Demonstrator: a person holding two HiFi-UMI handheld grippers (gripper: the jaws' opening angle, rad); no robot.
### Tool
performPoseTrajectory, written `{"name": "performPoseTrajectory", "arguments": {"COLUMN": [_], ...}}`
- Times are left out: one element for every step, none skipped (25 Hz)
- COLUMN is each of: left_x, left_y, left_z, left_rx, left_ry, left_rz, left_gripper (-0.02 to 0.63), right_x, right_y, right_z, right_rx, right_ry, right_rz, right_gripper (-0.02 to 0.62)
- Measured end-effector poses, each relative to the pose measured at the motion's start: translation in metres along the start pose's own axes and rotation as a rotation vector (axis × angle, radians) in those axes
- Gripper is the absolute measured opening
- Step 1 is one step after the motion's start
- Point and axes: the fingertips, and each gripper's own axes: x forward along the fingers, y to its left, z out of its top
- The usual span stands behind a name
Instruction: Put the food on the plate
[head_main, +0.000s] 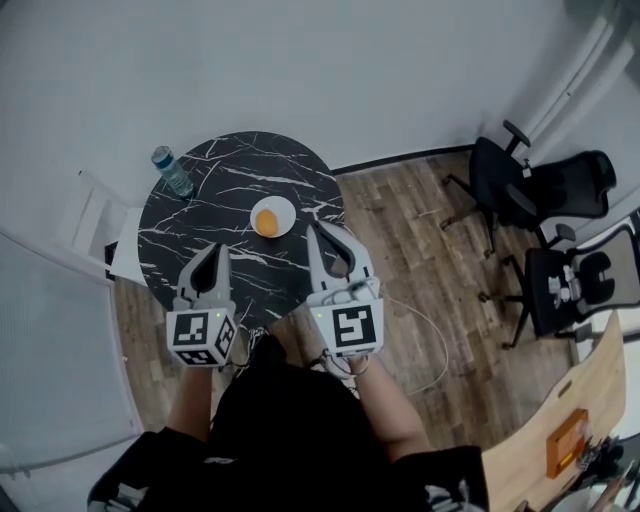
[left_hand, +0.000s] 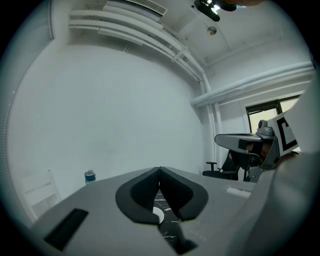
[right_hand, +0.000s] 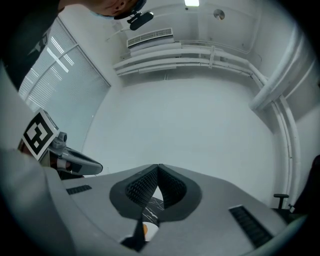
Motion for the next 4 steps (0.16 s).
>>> {"name": "performPoseTrajectory", "arguments": {"left_x": [0.0014, 0.0029, 0.0044, 0.0060], "left_y": [0.0001, 0.0002, 0.0004, 0.0006], "left_z": [-0.0010, -0.0017, -0.0022, -0.0027], "left_rx": [0.001, 0.001, 0.002, 0.003], "left_ry": [0.002, 0.004, 0.005, 0.005], "left_rz": [-0.002, -0.003, -0.004, -0.005], "left_gripper": [0.000, 0.000, 0.000, 0.000], "right_x": [0.0004, 0.0010, 0.0017, 0.0026], "right_y": [-0.0006, -0.0012, -0.0018, -0.0024], "right_z": [-0.0014, -0.0025, -0.0033, -0.0041], "right_rx": [0.002, 0.003, 0.004, 0.005], "right_ry": [0.001, 0.003, 0.004, 0.005], "right_rz": [-0.002, -0.003, -0.005, -0.006], "right_gripper": [-0.003, -0.003, -0.003, -0.003]}}
